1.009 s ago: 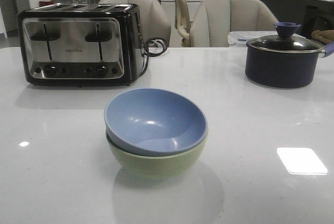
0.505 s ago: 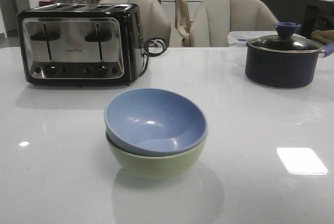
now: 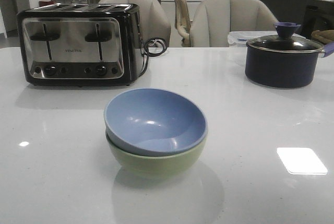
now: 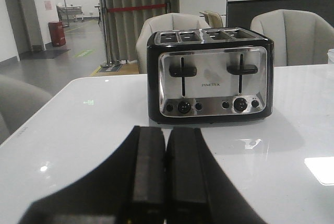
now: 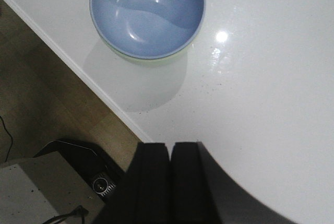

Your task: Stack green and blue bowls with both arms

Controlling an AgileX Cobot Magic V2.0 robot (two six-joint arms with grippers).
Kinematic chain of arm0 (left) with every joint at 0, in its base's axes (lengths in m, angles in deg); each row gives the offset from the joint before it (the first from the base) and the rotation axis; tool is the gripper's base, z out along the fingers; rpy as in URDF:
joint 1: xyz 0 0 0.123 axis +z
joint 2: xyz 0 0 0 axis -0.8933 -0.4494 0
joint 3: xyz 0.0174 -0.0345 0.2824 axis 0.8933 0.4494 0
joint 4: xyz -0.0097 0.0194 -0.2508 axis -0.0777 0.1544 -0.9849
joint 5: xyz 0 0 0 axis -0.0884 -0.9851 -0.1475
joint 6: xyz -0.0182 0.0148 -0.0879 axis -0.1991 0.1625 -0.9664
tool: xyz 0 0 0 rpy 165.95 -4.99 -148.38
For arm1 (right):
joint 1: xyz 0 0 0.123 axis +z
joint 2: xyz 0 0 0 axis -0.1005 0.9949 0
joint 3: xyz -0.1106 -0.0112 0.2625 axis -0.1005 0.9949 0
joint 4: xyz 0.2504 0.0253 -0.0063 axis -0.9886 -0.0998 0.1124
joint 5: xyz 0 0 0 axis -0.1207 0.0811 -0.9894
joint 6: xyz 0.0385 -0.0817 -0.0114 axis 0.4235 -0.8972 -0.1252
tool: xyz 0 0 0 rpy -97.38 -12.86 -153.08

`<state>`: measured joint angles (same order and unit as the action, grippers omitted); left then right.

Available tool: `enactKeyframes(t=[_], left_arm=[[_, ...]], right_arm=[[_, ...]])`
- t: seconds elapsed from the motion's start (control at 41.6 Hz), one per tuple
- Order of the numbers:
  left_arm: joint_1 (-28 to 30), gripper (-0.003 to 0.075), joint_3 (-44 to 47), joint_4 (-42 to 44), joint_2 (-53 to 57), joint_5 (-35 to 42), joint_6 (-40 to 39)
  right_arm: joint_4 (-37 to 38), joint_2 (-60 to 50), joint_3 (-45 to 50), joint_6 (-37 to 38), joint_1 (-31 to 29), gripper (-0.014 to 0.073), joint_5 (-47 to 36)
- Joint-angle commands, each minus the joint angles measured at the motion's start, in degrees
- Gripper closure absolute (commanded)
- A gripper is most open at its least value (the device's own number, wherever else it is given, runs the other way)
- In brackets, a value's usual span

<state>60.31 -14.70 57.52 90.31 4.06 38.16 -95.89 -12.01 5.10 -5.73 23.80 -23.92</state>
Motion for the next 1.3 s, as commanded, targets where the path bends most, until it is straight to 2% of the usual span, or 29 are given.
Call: enactKeyframes(t=[0.0, 0.12, 0.24, 0.457, 0.697, 0.913, 1.274], left_arm=[[-0.4, 0.0622, 0.3, 0.1, 1.0, 5.1, -0.7], [-0.4, 0.0622, 0.3, 0.1, 1.0, 5.1, -0.7], [-0.4, 0.0622, 0.3, 0.1, 1.0, 5.1, -0.7], [-0.4, 0.0622, 0.3, 0.1, 1.0, 5.1, -0.7], [-0.4, 0.0622, 0.3, 0.1, 1.0, 5.1, -0.7], [-0.4, 0.0622, 0.3, 0.1, 1.0, 5.1, -0.7], [-0.4, 0.0622, 0.3, 0.1, 0.9, 5.1, -0.7]], right_arm=[[-0.7, -0.5, -1.6, -0.1, -0.1, 0.0558, -2.8], [-0.1, -1.6, -1.4, -0.1, -0.3, 0.0558, -2.9], [2.1, -6.7, 0.3, -0.1, -4.4, 0.0558, -5.6], [2.9, -24.7, 15.4, -0.1, -19.7, 0.0558, -25.3], [2.1, -42.4, 34.2, -0.1, -29.3, 0.0558, -42.2], [-0.9, -48.5, 44.0, -0.1, -30.8, 0.0558, -49.3], [-1.4, -48.9, 44.0, -0.1, -31.1, 0.0558, -48.3]])
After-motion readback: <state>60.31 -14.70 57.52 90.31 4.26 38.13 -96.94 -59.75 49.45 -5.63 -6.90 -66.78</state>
